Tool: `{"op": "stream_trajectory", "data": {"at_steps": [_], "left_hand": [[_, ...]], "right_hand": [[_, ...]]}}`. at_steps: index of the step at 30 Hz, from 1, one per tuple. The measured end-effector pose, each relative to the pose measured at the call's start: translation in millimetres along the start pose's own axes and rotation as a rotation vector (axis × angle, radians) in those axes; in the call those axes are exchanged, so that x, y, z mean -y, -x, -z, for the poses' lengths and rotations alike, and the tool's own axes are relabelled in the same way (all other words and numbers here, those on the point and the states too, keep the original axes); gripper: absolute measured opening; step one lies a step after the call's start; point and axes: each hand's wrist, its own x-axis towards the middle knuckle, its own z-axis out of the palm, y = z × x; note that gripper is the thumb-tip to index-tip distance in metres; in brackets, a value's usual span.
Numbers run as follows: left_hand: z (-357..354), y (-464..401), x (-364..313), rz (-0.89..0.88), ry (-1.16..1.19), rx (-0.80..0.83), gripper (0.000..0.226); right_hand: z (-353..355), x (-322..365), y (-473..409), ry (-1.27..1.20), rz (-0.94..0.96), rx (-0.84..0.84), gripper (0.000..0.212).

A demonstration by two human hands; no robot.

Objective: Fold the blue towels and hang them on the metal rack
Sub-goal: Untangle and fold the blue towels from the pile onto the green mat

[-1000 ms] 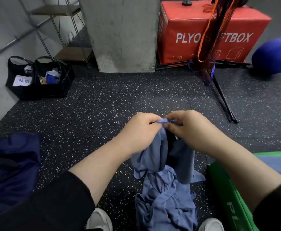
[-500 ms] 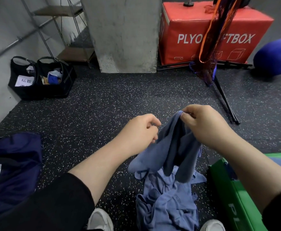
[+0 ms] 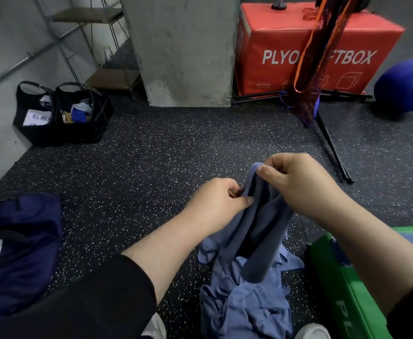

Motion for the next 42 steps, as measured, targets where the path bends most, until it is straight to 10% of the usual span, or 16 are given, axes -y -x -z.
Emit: {"op": "stream_trajectory", "data": {"at_steps": [9,14,19,26,32,35,39,42], "left_hand": [[16,1,15,-0.119,0.020,-0.121,0.035],[19,11,-5,-0.243,0.103,-0.024,0.041],[23,11,-9,-0.307,0.141,-0.001,0.033],[35,4,7,-0.047,-0.074,-0.020,0.017],[44,2,14,-0.092,0.041,-0.145,0.028],[38,10,2,-0.178,0.109,-0.057,0.030],[34,10,-5,-0.215,0.167,0.003,0.026],[38,8,-1,-0.152,0.184,-0.022,0.025]], "right_hand": [[9,-5,-3,0.018,0.007,-0.091,0.014],[-4,3,4,0.115,0.153,0.170,0.051],[-5,2,7,0.022,0.183,0.283,0.017],[-1,-10,-6,0.148,-0.003,-0.009,0.015],[-1,-12,-3,0.217,-0.013,0.117,0.011],[-9,-7,-1,0.160,0.080,0.174,0.045],[-21,-3,3,0.123,0.160,0.216,0.004],[-20,-5,0,0.127,0.107,0.191,0.015]]}}
